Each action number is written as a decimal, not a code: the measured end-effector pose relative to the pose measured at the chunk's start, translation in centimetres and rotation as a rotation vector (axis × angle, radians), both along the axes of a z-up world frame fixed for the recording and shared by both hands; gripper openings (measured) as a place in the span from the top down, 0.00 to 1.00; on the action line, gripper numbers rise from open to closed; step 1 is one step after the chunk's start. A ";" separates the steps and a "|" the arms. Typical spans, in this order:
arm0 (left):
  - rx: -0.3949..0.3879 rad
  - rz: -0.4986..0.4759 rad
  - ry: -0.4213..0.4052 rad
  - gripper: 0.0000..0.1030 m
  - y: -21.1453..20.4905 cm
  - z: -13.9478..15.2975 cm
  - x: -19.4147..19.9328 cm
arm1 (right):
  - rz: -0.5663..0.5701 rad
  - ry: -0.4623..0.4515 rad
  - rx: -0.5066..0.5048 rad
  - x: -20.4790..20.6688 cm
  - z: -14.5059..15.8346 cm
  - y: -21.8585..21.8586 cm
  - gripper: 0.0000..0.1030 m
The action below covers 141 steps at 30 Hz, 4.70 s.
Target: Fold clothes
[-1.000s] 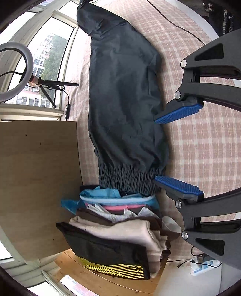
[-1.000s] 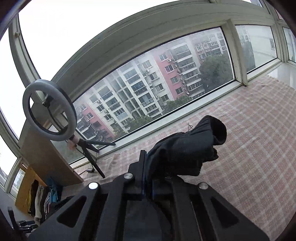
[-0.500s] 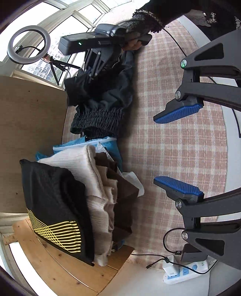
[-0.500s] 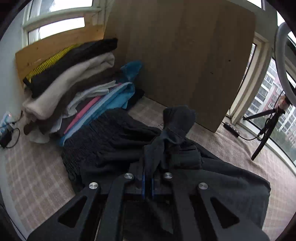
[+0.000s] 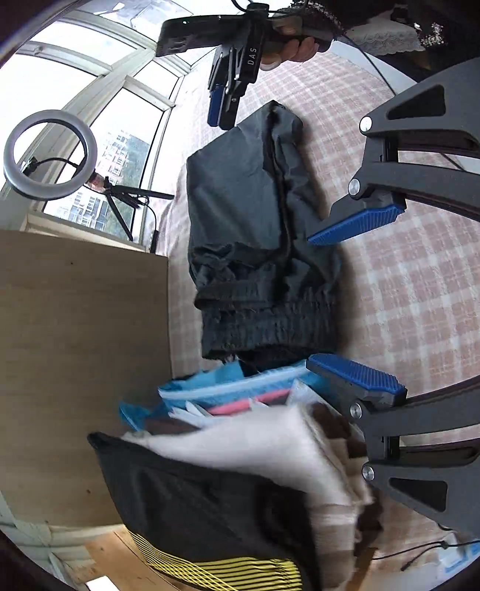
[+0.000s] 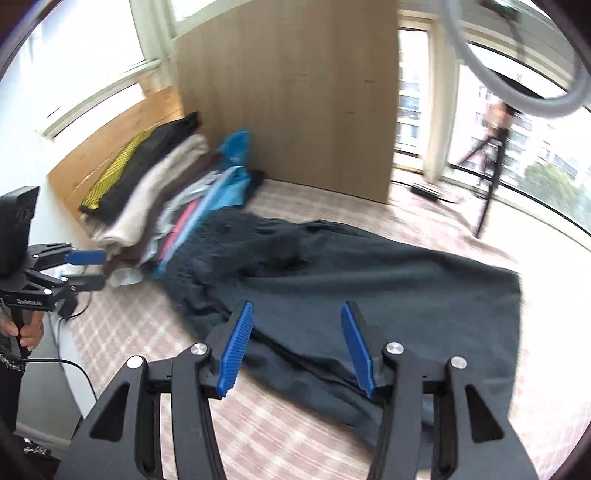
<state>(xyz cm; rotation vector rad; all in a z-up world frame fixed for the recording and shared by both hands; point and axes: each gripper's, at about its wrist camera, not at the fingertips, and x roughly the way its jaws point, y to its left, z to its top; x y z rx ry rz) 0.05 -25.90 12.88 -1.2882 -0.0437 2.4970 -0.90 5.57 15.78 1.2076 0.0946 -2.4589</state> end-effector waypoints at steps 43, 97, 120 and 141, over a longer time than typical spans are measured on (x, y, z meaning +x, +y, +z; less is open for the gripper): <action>-0.193 -0.461 -0.018 0.32 43.1 -8.2 0.3 | -0.126 -0.312 -0.183 -15.5 -8.9 23.3 0.52; -0.263 -0.497 0.122 0.98 43.0 -8.1 3.2 | -0.143 -0.367 -0.434 -20.5 -13.0 24.6 0.96; -0.351 -0.412 0.342 0.33 42.7 -5.0 5.8 | -0.153 -0.418 -0.403 -18.1 -11.1 24.1 0.97; 0.092 -0.254 0.164 0.97 33.7 -1.6 2.2 | -0.194 -0.332 -0.411 -16.4 -2.8 21.3 0.97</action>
